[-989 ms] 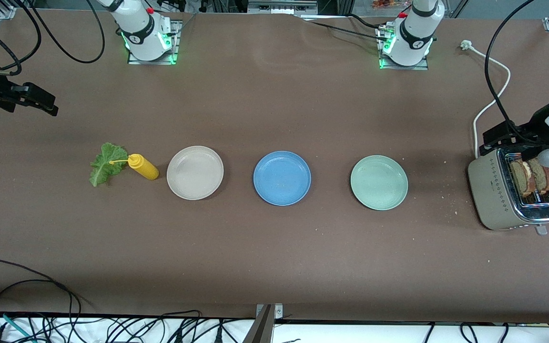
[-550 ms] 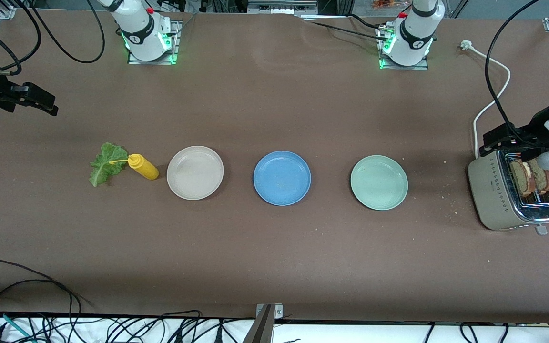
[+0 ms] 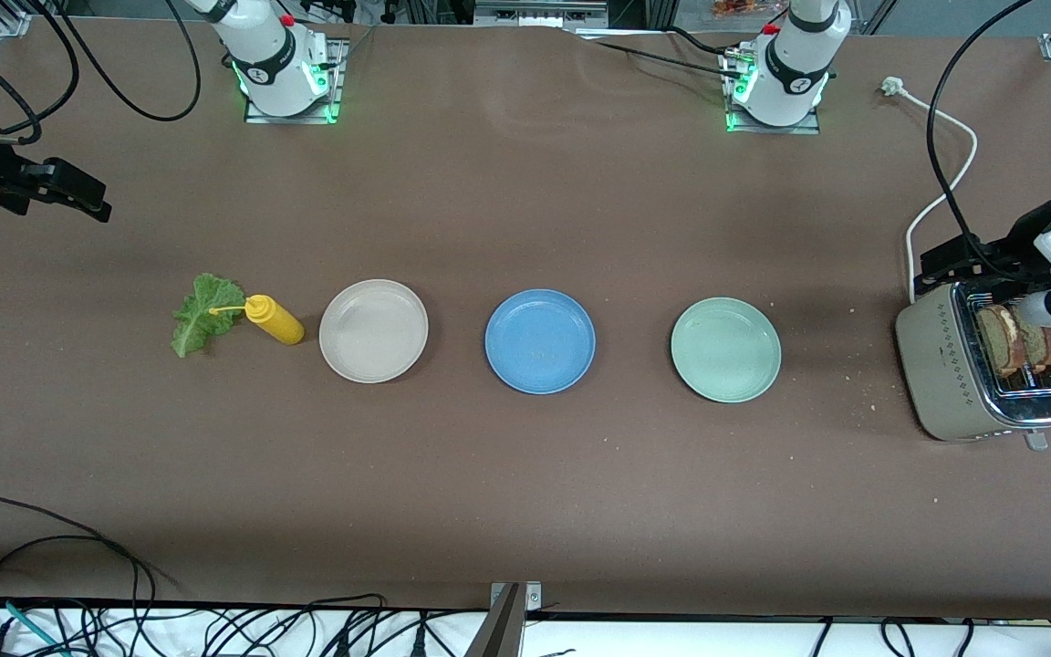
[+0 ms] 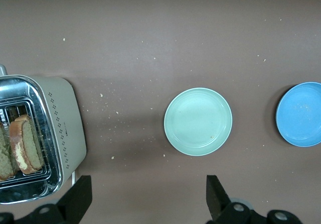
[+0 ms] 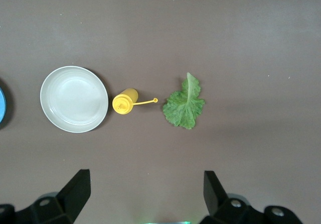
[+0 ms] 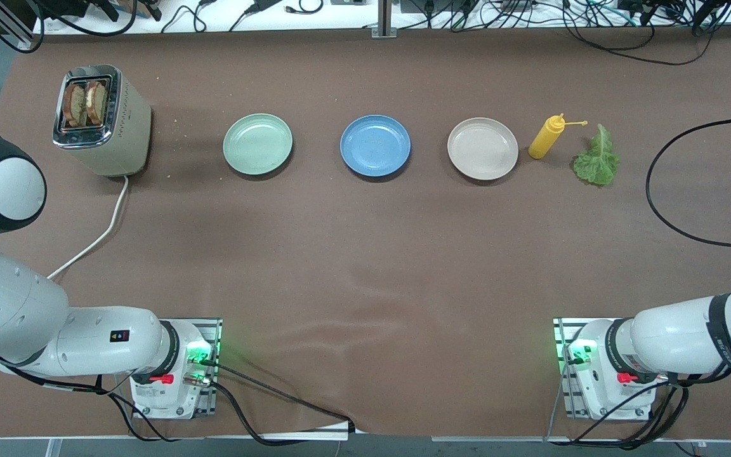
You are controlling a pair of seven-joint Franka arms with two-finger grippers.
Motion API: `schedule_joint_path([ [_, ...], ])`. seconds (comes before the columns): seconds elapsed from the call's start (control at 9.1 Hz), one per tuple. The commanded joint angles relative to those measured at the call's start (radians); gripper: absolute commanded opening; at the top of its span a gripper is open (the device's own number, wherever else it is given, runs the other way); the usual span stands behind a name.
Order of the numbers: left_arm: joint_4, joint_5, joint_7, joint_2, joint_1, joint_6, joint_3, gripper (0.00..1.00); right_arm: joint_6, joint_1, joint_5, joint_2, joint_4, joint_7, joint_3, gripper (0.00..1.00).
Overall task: Make sandwich in blue plate with both arms
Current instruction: 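Move the left gripper toward the toaster above the bread slices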
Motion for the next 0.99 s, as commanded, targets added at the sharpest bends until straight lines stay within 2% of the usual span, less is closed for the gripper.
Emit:
schedule_joint_path([
  [0.0, -0.008, 0.025, 0.008, -0.005, 0.008, -0.008, -0.007, 1.0, -0.018, 0.002, 0.017, -0.004, 0.015, 0.009, -0.001, 1.0],
  [0.22, -0.008, 0.027, 0.008, 0.001, 0.029, -0.008, -0.007, 1.0, -0.014, 0.002, 0.017, -0.003, 0.015, 0.009, -0.003, 1.0],
  [0.55, 0.006, 0.028, 0.01, 0.045, 0.132, 0.009, -0.006, 1.0, -0.017, 0.002, 0.017, -0.003, 0.012, 0.009, -0.004, 1.0],
  [0.77, 0.01, 0.089, 0.011, 0.103, 0.178, 0.023, -0.007, 1.0, -0.021, 0.0, 0.018, -0.004, 0.011, 0.01, -0.007, 1.0],
  [0.88, 0.01, 0.129, 0.011, 0.131, 0.189, 0.08, -0.007, 1.0, -0.018, 0.0, 0.017, -0.003, 0.011, 0.009, -0.007, 1.0],
])
